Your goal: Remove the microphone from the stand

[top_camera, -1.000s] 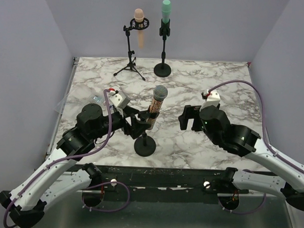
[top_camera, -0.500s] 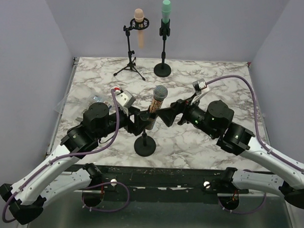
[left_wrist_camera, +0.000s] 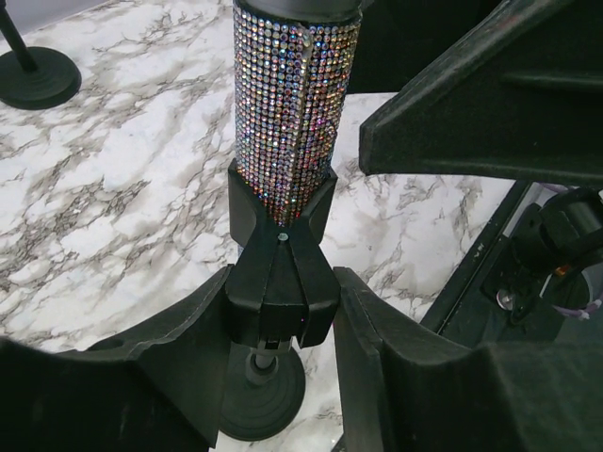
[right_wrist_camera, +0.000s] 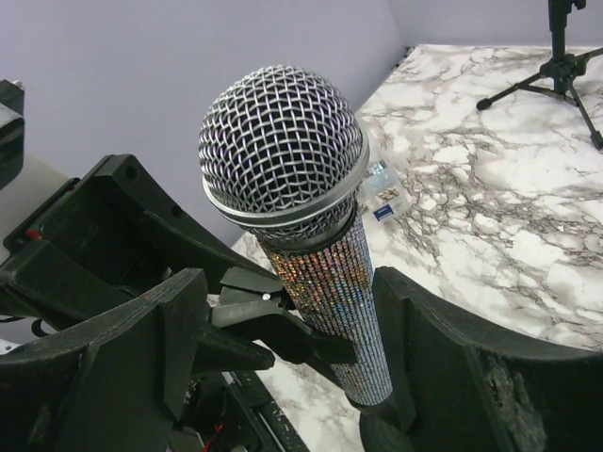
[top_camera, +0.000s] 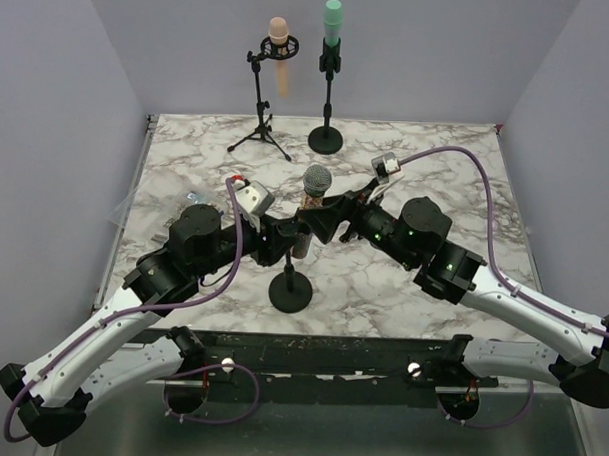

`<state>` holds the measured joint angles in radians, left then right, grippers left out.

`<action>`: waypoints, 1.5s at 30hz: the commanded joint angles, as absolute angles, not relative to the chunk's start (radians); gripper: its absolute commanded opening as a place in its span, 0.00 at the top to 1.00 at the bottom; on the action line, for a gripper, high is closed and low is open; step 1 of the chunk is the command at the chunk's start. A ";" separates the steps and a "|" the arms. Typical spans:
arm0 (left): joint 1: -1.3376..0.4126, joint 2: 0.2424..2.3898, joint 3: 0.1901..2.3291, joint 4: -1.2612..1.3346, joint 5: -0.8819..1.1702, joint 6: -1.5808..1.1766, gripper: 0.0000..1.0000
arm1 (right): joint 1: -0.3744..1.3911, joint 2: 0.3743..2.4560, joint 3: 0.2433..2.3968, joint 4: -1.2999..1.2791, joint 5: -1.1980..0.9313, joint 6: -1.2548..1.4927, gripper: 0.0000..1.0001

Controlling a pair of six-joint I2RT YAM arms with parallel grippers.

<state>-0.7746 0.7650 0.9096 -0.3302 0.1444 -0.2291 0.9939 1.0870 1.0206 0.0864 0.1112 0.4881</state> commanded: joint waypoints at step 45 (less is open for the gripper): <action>-0.778 0.776 0.971 -0.339 0.131 -0.207 1.00 | 0.998 1.206 1.009 0.223 0.190 0.434 0.99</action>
